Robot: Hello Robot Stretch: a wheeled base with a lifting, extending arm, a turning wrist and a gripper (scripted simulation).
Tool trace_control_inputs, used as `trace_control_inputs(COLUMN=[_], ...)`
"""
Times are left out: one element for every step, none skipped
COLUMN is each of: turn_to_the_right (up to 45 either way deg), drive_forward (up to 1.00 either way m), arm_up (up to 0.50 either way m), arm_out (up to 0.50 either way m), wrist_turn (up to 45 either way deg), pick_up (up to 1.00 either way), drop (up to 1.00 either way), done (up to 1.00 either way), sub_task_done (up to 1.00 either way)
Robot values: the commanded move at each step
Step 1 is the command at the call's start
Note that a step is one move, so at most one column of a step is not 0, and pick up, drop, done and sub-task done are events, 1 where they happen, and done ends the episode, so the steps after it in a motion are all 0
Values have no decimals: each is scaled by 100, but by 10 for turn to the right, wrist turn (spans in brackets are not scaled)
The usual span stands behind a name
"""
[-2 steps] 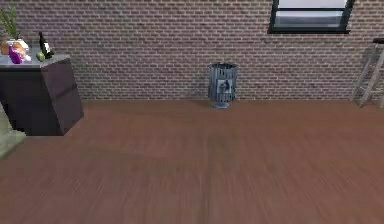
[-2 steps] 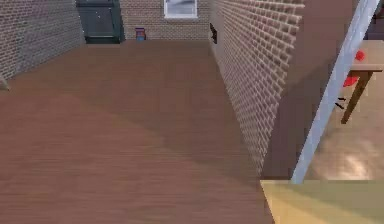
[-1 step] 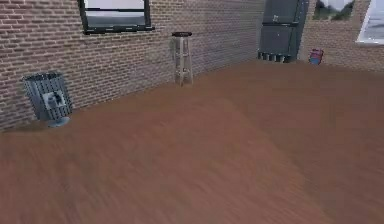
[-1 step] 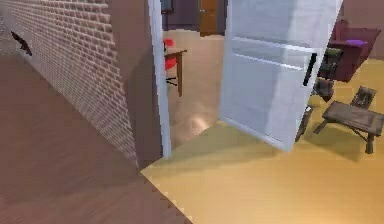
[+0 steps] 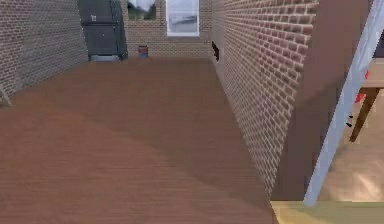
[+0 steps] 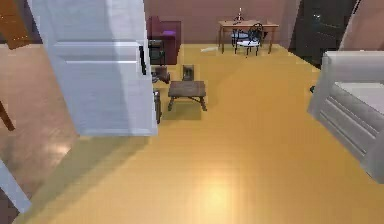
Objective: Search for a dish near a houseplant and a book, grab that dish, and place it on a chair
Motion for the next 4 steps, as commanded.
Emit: trace_control_inputs(turn_to_the_right=[450,60,0,60], drive_forward=[0,0,100,0], arm_up=[0,0,0,0], arm_out=[0,0,0,0], wrist_turn=[0,0,0,0], pick_up=[0,0,0,0], drop=[0,0,0,0], done=[0,0,0,0], sub_task_done=[0,0,0,0])
